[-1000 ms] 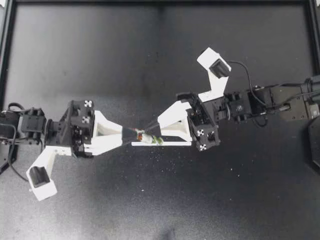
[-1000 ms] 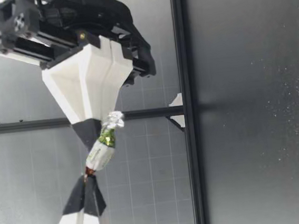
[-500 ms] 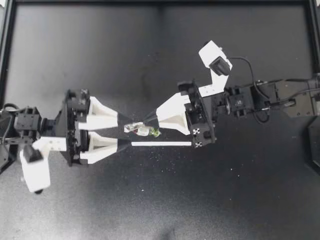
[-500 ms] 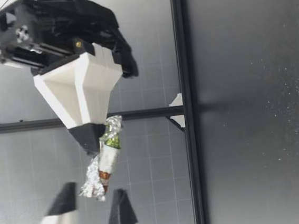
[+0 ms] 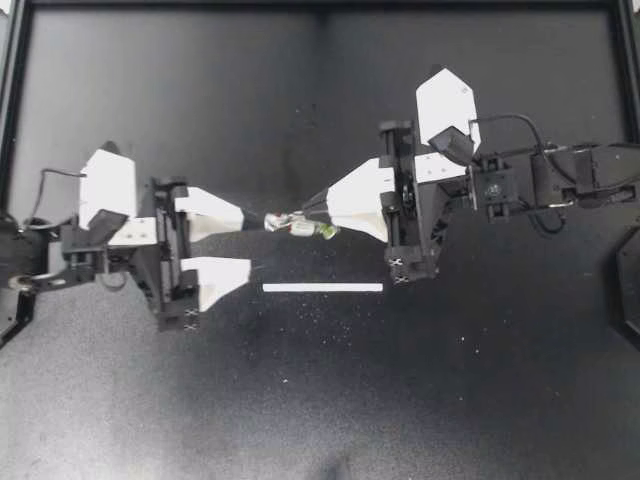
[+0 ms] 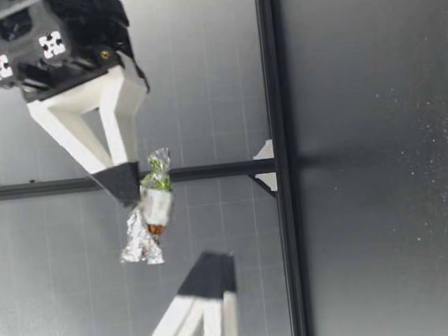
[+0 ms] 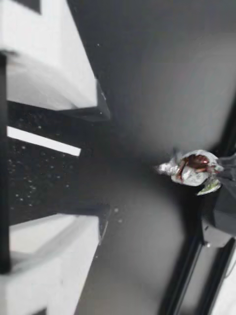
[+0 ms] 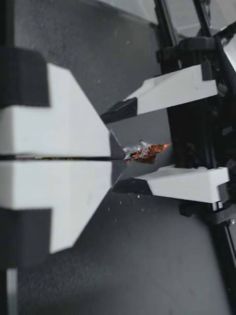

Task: Pick up the candy and unwrap it.

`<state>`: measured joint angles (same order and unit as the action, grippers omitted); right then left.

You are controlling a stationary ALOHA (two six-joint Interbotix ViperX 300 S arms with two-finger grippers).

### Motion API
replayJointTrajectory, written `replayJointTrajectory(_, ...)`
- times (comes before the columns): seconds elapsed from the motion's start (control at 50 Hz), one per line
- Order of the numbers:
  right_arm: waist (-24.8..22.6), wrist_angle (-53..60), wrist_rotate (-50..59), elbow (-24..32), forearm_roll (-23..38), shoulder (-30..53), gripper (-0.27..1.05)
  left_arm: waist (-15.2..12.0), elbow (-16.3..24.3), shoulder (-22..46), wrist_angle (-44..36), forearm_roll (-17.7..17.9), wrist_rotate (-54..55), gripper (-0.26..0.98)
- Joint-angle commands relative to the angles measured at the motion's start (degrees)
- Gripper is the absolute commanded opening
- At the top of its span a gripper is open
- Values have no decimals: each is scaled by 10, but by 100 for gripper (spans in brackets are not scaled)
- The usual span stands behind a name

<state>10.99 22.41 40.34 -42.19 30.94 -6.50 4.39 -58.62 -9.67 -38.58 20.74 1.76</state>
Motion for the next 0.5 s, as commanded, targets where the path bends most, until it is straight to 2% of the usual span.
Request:
replayJointTrajectory(0.0, -12, -7, -16, 11, -1, -16, -18, -2, 25, 3, -14, -2, 0, 56)
replayJointTrajectory(0.16, -30, -47, -37, 14, -1, -18, -18, -2, 39, 6, -22, -3, -4, 56)
replayJointTrajectory(0.48, -53, -52, -36, 22, -3, -16, -18, -4, 60, 34, -28, -3, -8, 56)
